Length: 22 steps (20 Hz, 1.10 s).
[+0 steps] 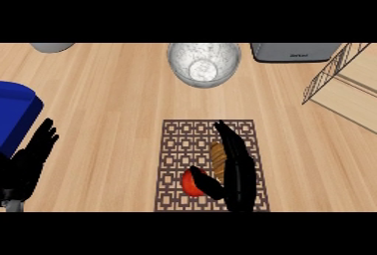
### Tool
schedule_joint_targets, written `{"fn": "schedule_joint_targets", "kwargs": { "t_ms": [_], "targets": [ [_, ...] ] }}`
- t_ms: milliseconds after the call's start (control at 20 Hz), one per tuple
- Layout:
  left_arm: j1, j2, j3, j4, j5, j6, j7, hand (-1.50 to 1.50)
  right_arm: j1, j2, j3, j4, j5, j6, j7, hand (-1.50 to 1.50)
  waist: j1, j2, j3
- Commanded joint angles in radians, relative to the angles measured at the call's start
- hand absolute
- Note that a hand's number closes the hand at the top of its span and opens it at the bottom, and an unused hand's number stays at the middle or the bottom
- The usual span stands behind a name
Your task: Pick the croissant from the placemat and place it in the tiered shelf
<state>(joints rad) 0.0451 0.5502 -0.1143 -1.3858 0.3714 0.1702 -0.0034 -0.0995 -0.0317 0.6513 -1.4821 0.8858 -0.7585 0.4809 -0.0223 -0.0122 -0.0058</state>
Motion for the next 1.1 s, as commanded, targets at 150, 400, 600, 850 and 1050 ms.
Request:
{"fn": "schedule_joint_targets", "kwargs": {
  "t_ms": [150, 400, 600, 850, 1050],
  "targets": [
    [0.005, 0.022, 0.024, -0.006, 0.017, -0.022, 0.017, 0.0, 0.026, 0.02, 0.021, -0.071, 0.351, 0.344, 0.378, -1.5, -0.013, -0.006, -0.002],
    [0.005, -0.028, -0.016, -0.026, -0.019, 0.019, 0.008, 0.0, -0.018, 0.025, 0.08, -0.09, 0.34, 0.748, 0.53, -1.5, 0.016, 0.003, 0.0],
    [-0.027, -0.002, 0.01, -0.01, 0.002, -0.009, 0.037, 0.0, -0.059, 0.031, 0.119, -0.179, 0.308, 1.018, 0.677, -1.5, 0.019, 0.007, 0.002],
    [-0.041, 0.006, 0.027, -0.023, 0.003, -0.023, 0.058, 0.0, -0.08, 0.031, 0.09, -0.21, 0.296, 1.203, 0.714, -1.5, 0.02, 0.009, 0.005],
    [-0.013, 0.018, 0.051, -0.022, 0.013, -0.064, 0.034, 0.0, -0.13, 0.031, 0.076, -0.192, 0.239, 1.223, 0.755, -1.5, 0.031, 0.011, 0.005]
  ]
}}
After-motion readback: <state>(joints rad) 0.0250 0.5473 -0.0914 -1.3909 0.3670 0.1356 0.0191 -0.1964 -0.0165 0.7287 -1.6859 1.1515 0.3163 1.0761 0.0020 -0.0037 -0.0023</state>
